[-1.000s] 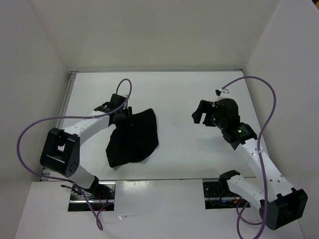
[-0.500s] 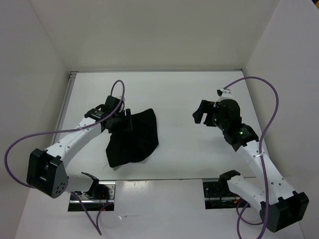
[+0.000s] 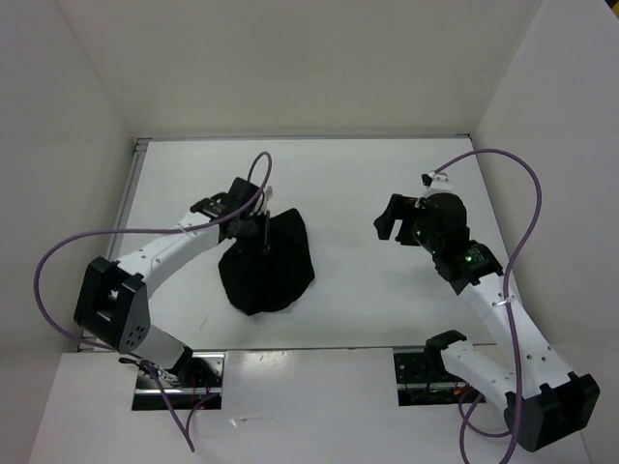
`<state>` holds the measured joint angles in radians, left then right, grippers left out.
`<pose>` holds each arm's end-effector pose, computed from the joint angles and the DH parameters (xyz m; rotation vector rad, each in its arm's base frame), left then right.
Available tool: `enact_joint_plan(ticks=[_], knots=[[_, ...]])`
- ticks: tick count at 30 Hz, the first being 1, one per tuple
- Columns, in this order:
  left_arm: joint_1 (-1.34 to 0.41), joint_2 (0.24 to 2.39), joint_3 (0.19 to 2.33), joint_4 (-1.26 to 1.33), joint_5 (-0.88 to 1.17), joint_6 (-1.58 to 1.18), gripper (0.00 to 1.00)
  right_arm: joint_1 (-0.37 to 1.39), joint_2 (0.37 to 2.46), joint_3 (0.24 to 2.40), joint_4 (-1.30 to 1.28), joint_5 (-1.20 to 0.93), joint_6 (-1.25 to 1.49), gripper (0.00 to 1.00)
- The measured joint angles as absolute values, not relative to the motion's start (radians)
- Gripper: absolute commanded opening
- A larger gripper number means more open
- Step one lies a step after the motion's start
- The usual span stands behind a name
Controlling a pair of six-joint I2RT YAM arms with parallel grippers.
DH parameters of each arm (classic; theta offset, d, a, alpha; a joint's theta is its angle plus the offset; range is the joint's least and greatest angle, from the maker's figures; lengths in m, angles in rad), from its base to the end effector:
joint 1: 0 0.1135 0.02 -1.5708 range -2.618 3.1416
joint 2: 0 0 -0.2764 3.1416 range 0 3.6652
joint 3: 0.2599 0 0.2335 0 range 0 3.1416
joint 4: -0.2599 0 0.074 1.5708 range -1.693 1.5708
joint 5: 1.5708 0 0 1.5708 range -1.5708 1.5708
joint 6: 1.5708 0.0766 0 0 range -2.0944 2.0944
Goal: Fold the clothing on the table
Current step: Move the skirt to the center of the board
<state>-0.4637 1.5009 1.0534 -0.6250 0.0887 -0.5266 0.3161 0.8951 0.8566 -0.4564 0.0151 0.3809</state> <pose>0.2670 -0.1411 0.2137 -0.0546 2.7113 -0.4337 0.1975 0.0634 0.3089 0.0772 2.0902 0.4113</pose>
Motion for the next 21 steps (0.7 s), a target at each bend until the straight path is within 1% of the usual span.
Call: enact_joint_plan(ticks=[6, 9, 12, 17, 19, 21], knots=[[-0.49, 1.491, 1.494, -0.587, 0.243, -0.447, 0.0, 0.316, 0.862, 0.856, -0.456, 0.015, 0.381, 0.9], [-0.49, 1.456, 1.632, -0.517, 0.285, -0.422, 0.0, 0.316, 0.854, 0.856, -0.456, 0.015, 0.381, 0.9], [-0.49, 1.412, 1.678, -0.486, 0.308, -0.414, 0.0, 0.316, 0.855, 0.856, -0.456, 0.015, 0.381, 0.9], [-0.49, 1.391, 1.644, -0.471, 0.313, -0.402, 0.0, 0.316, 0.855, 0.855, -0.456, 0.019, 0.381, 0.9], [-0.49, 1.391, 1.603, -0.477, 0.266, -0.402, 0.0, 0.316, 0.855, 0.855, -0.456, 0.021, 0.382, 0.9], [-0.49, 1.39, 1.546, -0.488, 0.178, -0.414, 0.01, 0.316, 0.855, 0.855, -0.456, 0.022, 0.383, 0.9]])
